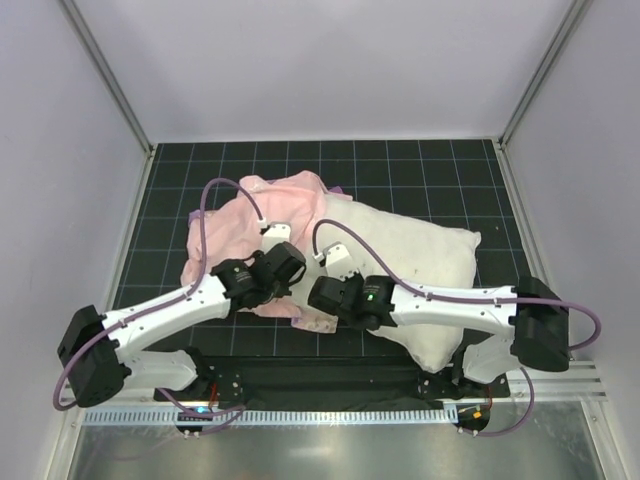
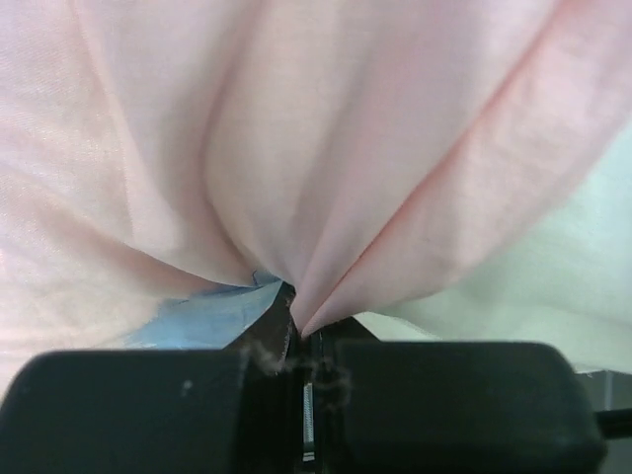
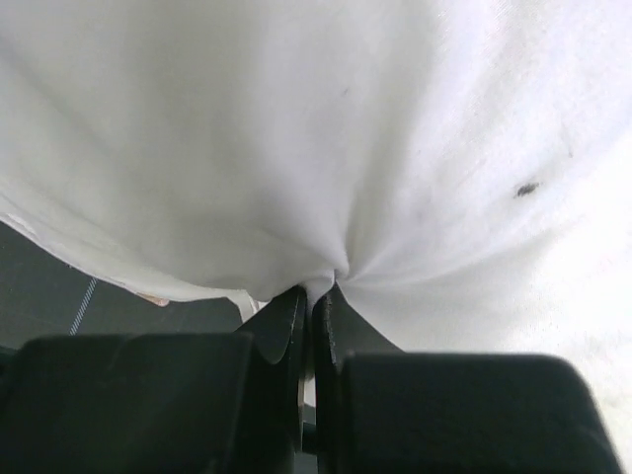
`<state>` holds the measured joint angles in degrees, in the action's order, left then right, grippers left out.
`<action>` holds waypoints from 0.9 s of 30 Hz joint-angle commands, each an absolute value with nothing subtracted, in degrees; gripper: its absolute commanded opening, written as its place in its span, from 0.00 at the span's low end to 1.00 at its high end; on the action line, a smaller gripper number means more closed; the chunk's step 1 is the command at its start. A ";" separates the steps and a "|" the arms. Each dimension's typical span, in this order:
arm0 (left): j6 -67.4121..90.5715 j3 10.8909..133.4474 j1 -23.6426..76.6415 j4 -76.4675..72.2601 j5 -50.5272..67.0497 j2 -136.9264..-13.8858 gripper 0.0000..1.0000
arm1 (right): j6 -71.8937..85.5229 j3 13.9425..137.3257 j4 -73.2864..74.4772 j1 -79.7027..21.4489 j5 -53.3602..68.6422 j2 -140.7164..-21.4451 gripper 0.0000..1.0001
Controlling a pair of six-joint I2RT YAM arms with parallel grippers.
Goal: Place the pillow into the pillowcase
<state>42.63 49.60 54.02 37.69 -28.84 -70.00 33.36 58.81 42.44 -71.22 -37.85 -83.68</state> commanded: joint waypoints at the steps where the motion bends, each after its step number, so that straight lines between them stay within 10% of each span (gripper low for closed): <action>1: 39.73 55.89 54.31 37.08 -24.79 -66.73 0.00 | 32.70 63.54 45.52 -72.77 -43.33 -80.60 0.04; 14: 40.09 92.61 64.16 71.09 -28.20 -62.11 0.00 | 25.58 89.43 54.57 -77.53 -24.87 -58.88 0.04; 19: 30.44 113.51 58.05 74.97 -24.29 -75.82 0.01 | 24.17 97.56 57.57 -60.76 -12.69 -63.97 0.04; 27: 25.32 115.05 43.60 67.25 -6.95 -97.89 0.03 | 22.85 86.06 45.31 -35.89 14.54 -77.68 0.04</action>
<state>29.04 116.11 46.68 73.49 -14.61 -91.26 23.70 90.26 55.77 -41.50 -0.54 -71.81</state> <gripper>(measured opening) 0.024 0.076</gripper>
